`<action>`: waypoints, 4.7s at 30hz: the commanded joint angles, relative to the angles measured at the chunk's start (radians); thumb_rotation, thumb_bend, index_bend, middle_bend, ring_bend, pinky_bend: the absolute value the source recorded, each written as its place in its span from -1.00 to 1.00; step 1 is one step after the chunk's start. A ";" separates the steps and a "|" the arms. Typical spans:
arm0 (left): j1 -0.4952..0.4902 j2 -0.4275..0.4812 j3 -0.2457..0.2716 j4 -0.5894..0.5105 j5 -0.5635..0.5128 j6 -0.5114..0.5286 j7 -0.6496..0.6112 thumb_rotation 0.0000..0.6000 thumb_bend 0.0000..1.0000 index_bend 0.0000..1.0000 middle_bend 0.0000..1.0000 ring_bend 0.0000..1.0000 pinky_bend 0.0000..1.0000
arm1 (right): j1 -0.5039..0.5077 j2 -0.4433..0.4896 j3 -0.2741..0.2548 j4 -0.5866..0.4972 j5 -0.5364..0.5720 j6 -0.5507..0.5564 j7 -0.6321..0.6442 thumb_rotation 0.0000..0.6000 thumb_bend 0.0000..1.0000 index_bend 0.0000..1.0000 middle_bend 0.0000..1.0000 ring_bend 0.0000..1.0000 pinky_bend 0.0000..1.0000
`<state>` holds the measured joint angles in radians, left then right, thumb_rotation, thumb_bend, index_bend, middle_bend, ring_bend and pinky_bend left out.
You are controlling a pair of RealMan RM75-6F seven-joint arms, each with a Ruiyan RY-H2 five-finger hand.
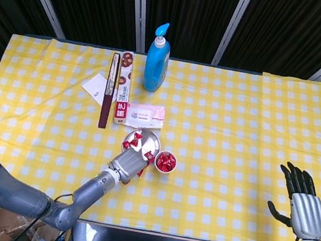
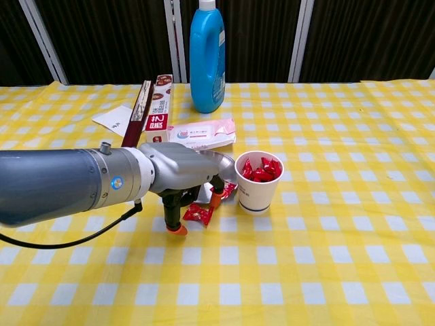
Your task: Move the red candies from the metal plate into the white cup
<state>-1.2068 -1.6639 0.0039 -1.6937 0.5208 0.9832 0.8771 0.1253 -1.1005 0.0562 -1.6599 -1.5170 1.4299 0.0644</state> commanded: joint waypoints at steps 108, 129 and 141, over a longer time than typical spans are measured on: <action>-0.006 0.025 -0.218 0.005 0.183 0.104 -0.157 1.00 -0.38 -0.34 0.40 0.61 0.85 | 0.000 0.001 -0.001 -0.003 -0.006 0.003 0.003 1.00 -0.29 -1.00 -1.00 -1.00 -1.00; 0.489 0.332 0.127 -0.319 0.572 0.667 -0.268 1.00 -0.70 -0.99 -1.00 -0.99 -0.83 | 0.001 -0.012 0.001 0.024 -0.009 0.010 -0.060 1.00 -0.29 -1.00 -1.00 -1.00 -1.00; 0.826 0.471 0.359 -0.154 0.844 0.883 -0.541 1.00 -0.71 -1.00 -1.00 -1.00 -0.99 | -0.010 -0.054 0.005 0.071 -0.032 0.060 -0.165 1.00 -0.29 -1.00 -1.00 -1.00 -1.00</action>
<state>-0.4365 -1.2244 0.3310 -1.9072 1.3247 1.8242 0.4034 0.1169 -1.1513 0.0602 -1.5925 -1.5469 1.4870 -0.0971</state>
